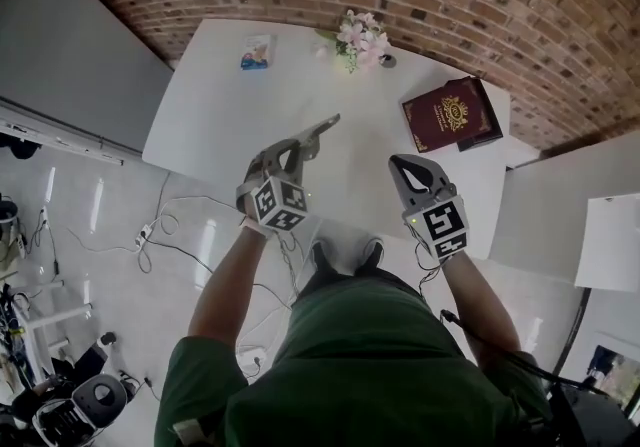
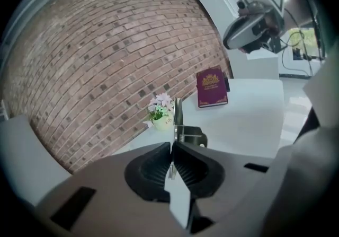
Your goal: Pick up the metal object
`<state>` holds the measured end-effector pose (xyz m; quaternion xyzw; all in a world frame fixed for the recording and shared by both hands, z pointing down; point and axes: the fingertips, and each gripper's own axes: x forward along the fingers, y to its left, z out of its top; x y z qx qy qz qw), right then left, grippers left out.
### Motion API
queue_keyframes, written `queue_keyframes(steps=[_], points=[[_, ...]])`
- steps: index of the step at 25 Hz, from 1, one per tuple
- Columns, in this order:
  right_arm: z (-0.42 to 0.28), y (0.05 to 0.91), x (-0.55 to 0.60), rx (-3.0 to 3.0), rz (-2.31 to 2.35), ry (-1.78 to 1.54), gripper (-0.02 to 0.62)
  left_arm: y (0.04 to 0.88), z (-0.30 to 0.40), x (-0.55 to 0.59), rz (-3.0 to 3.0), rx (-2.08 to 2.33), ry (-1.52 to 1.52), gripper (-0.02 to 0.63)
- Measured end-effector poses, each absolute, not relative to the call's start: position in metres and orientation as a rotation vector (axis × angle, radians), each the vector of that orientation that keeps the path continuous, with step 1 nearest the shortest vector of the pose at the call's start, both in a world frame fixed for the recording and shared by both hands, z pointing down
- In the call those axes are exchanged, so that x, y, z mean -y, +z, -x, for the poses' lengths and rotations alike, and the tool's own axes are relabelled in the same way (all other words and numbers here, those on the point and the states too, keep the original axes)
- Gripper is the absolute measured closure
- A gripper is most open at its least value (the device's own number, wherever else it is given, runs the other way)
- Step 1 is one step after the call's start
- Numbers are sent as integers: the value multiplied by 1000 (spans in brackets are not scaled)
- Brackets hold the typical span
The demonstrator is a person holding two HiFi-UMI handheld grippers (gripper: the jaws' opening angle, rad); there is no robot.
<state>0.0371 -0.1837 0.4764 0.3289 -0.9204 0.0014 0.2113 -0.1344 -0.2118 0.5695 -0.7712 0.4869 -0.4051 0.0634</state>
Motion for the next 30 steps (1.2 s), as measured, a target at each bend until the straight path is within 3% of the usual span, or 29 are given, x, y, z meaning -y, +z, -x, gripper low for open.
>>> queue_keyframes(steps=[23,30], points=[[-43,401,194,2758,-1036,76,592,427,123,161,2522,-1874,-519,592],[-51,381,196,2823,-1068,138,592,388,112,160,2676,-1879,-145,592]])
